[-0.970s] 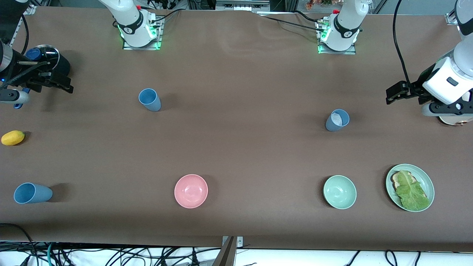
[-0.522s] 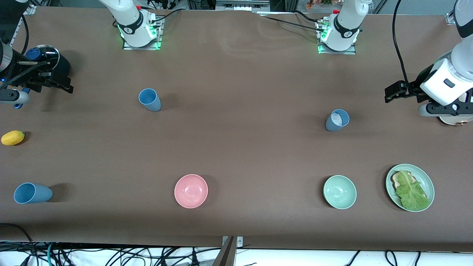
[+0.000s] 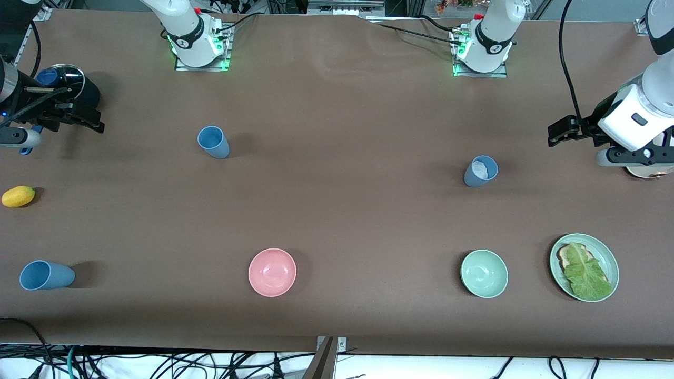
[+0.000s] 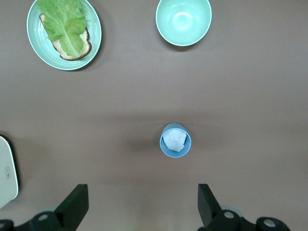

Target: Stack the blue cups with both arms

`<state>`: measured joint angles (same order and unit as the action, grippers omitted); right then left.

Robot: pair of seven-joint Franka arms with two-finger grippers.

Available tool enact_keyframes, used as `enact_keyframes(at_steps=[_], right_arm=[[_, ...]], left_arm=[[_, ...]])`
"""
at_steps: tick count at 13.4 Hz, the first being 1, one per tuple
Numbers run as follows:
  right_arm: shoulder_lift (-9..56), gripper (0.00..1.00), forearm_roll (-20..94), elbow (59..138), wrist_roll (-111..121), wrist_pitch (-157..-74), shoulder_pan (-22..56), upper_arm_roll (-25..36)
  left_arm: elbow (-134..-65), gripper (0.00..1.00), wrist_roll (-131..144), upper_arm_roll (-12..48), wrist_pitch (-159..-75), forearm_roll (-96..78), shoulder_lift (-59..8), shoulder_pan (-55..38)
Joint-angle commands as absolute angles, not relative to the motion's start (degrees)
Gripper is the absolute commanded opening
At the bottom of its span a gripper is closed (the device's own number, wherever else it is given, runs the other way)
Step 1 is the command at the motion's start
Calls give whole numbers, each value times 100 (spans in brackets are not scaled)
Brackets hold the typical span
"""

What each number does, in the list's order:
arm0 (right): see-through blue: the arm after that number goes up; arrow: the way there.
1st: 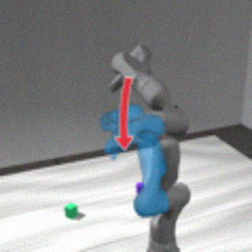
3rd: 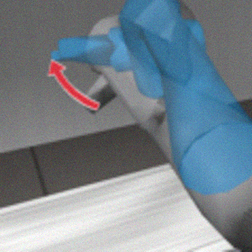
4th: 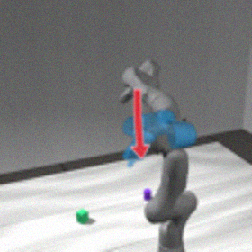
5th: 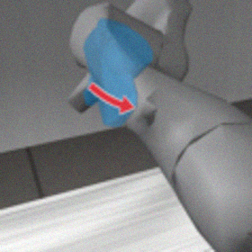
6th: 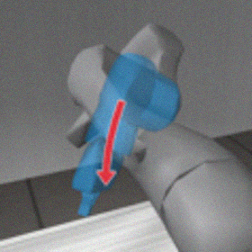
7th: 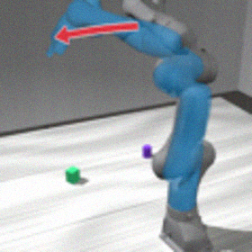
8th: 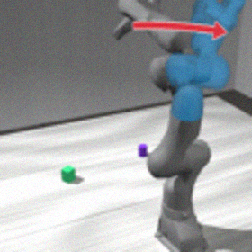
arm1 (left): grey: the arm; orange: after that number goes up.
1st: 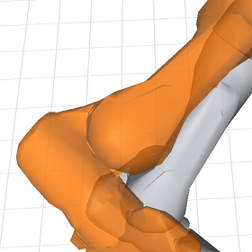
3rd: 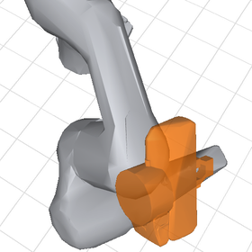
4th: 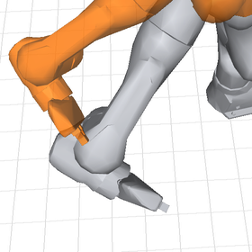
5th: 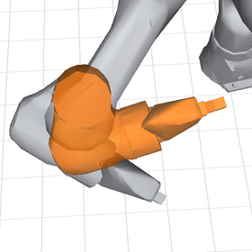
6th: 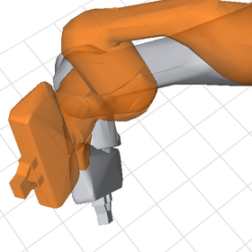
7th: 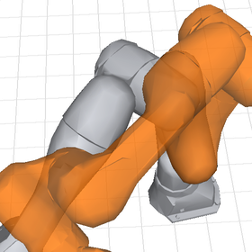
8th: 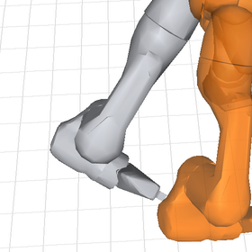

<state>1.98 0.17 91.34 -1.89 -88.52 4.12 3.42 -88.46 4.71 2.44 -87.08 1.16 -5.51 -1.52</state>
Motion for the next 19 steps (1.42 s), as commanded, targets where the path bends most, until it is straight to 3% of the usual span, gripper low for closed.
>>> enact_keyframes(at_steps=[1, 5, 9, 14, 19], right_arm=[[255, 100, 97, 9009, -105, -8842, 369, 343], [255, 100, 97, 9018, -97, -8833, 369, 343], [255, 100, 97, 9017, -97, -8833, 378, 343], [255, 100, 97, 9009, -97, -8833, 378, 343], [255, 100, 97, 9018, -97, -8824, 360, 352]], left_arm=[[-8710, 100, 334, 264, -8604, 167, -580, -132], [-8841, 100, 316, 264, -8604, 158, -589, -123], [-9472, 100, 10, 272, -8727, 158, -589, -114], [-10808, 100, -26, 281, -10104, 167, -711, -132], [-11660, 100, -26, 281, -11379, 176, -1204, -123]])
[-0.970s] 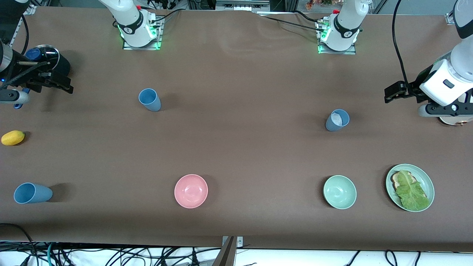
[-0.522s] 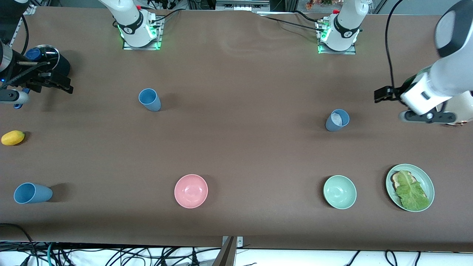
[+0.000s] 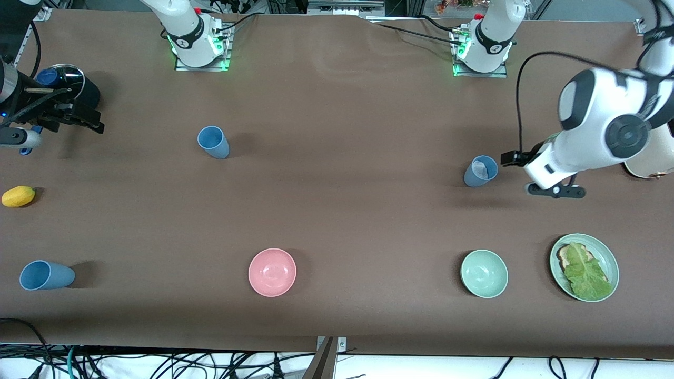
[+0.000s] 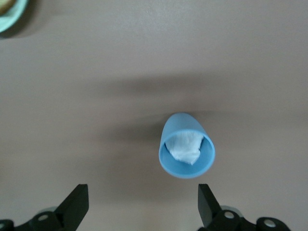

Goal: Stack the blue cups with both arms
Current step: 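Reach the left gripper down to the tissue-filled blue cup and grasp it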

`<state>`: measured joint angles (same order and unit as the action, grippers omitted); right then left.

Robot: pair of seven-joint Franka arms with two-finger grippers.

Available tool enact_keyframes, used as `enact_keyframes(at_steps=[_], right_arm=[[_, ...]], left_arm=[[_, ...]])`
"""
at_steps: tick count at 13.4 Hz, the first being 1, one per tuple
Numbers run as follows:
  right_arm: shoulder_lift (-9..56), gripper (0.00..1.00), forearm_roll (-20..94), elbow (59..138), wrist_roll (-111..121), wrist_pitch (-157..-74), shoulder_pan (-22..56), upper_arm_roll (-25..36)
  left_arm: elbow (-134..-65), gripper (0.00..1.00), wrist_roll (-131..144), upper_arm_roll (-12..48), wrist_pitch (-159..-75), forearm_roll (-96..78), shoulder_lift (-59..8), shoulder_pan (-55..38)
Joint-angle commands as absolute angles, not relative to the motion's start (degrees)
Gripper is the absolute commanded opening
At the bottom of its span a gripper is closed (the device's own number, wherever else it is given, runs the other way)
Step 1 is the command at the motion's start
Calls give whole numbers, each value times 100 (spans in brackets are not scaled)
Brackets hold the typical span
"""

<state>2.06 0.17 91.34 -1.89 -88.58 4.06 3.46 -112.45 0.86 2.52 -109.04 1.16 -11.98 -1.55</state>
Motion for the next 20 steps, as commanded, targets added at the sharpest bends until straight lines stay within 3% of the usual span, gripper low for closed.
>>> enact_keyframes(at_steps=[1, 3, 4, 6, 8, 10, 11, 16, 20], right_arm=[[255, 100, 97, 9018, -97, -8824, 360, 352], [255, 100, 97, 9018, -97, -8824, 360, 352], [255, 100, 97, 9018, -97, -8824, 360, 352], [255, 100, 97, 9018, -97, -8824, 360, 352], [255, 100, 97, 9018, -97, -8824, 360, 352], [255, 100, 97, 9018, -97, -8824, 360, 352], [255, 100, 97, 9018, -97, -8824, 360, 352], [255, 100, 97, 9018, -97, -8824, 360, 352], [255, 100, 97, 9018, -97, -8824, 360, 352]], left_arm=[[-11924, 100, -26, 281, -11660, 176, -1195, -123], [-12189, 96, -26, 290, -12066, 176, -1230, -123], [-12251, 84, -26, 290, -12154, 176, -1317, -132], [-12392, 39, -26, 299, -12348, 176, -1406, -141], [-12445, 37, -35, 308, -12445, 167, -1555, -140], [-12480, 18, -35, 316, -12515, 167, -1573, -132], [-12446, 0, -44, 316, -12507, 167, -1634, -175], [-12366, 0, -44, 343, -12411, 167, -1591, -185], [-11683, 0, 43, 763, -11630, 141, -1433, -193]])
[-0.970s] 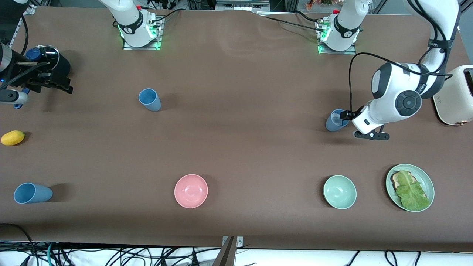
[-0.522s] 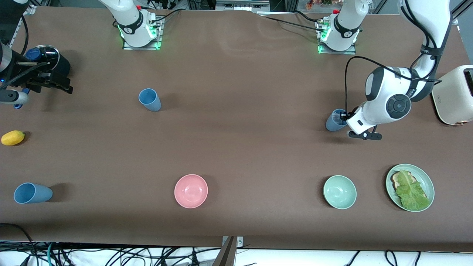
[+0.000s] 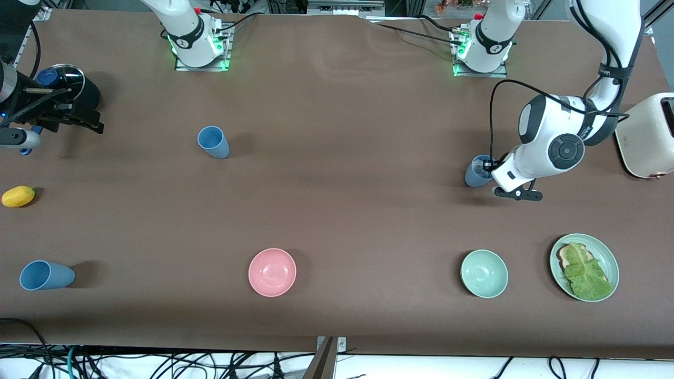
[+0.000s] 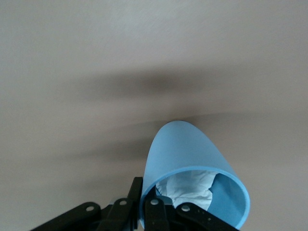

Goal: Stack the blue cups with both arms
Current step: 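Reach the left gripper down to the tissue-filled blue cup and grasp it, then lift the blue cup with the left gripper and carry it to mid-table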

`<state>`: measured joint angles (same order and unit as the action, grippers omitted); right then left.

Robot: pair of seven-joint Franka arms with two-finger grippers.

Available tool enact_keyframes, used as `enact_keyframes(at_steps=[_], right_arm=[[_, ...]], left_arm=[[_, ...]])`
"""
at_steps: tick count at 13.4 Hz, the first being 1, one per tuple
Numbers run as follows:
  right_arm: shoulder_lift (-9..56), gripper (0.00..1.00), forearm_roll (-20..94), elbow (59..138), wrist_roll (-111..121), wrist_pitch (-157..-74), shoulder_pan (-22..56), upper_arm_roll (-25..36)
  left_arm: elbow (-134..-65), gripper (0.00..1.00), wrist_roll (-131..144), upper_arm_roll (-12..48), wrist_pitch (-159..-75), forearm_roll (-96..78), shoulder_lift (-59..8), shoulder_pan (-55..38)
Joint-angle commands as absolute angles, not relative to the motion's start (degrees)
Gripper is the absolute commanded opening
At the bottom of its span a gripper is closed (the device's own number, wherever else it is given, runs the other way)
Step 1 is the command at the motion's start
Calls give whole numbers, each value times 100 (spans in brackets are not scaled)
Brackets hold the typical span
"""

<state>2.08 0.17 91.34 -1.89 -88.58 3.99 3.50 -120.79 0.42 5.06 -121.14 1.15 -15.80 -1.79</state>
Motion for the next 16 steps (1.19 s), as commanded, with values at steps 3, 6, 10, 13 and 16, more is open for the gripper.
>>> enact_keyframes(at_steps=[3, 6, 10, 13, 16], right_arm=[[255, 100, 97, 9018, -97, -8824, 360, 352], [255, 100, 97, 9018, -97, -8824, 360, 352], [255, 100, 97, 9018, -97, -8824, 360, 352], [255, 100, 97, 9018, -97, -8833, 352, 352], [255, 100, 97, 9018, -97, -8833, 352, 352]], left_arm=[[-11286, 0, 369, 1168, -11593, -657, -1546, -289], [-10725, 0, 1543, 1424, -11610, -985, -1906, -972], [-9592, 0, 3169, 1415, -11636, -967, -2863, -2062], [-9229, 0, 3753, 1380, -11654, -941, -3348, -2461], [-9290, 0, 3779, 1389, -11654, -791, -3620, -2618]])
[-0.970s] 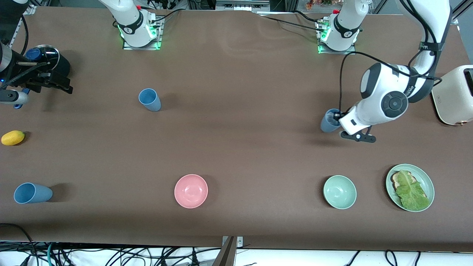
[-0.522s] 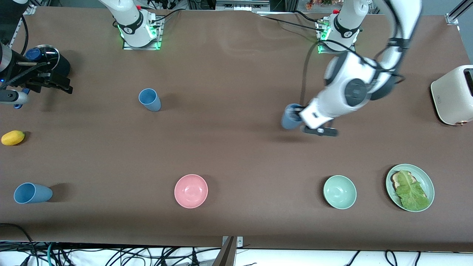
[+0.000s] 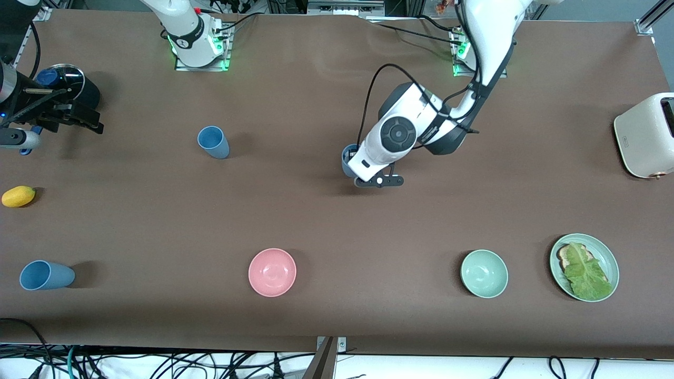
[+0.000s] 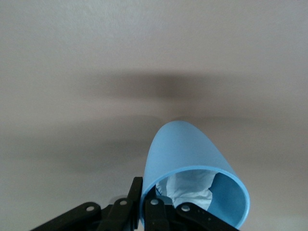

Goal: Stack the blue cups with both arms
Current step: 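Lift the blue cup with the left gripper and carry it to mid-table, then lower the blue cup onto the table and open the left gripper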

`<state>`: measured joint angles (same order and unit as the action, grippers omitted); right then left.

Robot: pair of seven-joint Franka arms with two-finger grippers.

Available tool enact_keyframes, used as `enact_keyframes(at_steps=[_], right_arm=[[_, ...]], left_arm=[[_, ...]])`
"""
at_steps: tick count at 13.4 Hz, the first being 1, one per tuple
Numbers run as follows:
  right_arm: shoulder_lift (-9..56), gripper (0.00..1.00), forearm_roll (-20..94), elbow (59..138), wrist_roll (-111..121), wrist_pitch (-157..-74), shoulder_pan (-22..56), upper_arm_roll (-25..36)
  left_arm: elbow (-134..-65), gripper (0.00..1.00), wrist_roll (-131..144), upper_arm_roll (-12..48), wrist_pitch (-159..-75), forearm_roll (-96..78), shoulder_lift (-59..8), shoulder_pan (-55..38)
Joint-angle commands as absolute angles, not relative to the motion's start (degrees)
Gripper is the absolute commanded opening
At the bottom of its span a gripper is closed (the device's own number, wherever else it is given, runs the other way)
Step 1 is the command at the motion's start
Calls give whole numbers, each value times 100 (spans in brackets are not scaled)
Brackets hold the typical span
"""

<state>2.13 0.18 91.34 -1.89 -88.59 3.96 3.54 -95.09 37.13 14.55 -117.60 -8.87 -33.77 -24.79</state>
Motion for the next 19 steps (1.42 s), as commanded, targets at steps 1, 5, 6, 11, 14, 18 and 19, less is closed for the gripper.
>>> enact_keyframes(at_steps=[1, 5, 6, 11, 14, 18, 19], right_arm=[[255, 100, 97, 9018, -97, -8833, 343, 352], [255, 100, 97, 9018, -97, -8833, 316, 352], [255, 100, 97, 9018, -97, -8833, 316, 352], [255, 100, 97, 9018, -97, -8824, 316, 352], [264, 100, 97, 9018, -167, -8833, 334, 343], [264, 100, 123, 9009, -193, -8842, 325, 343], [255, 100, 193, 9009, -193, -8842, 334, 334]], left_arm=[[-9273, 0, 3814, 1371, -11654, -774, -3708, -2706], [-9246, 99, 3954, 1371, -11663, -606, -3736, -2646], [-9246, 100, 4016, 1380, -11637, -572, -3692, -2619], [-9211, 100, 4192, 1397, -11058, -580, -3104, -2584], [-9115, 100, 4035, 1371, -10320, -510, -2585, -2261], [-8440, 100, 3569, 1354, -9460, -132, -2277, -1549], [-8098, 100, 3386, 1397, -9083, -114, -2259, -1286]])
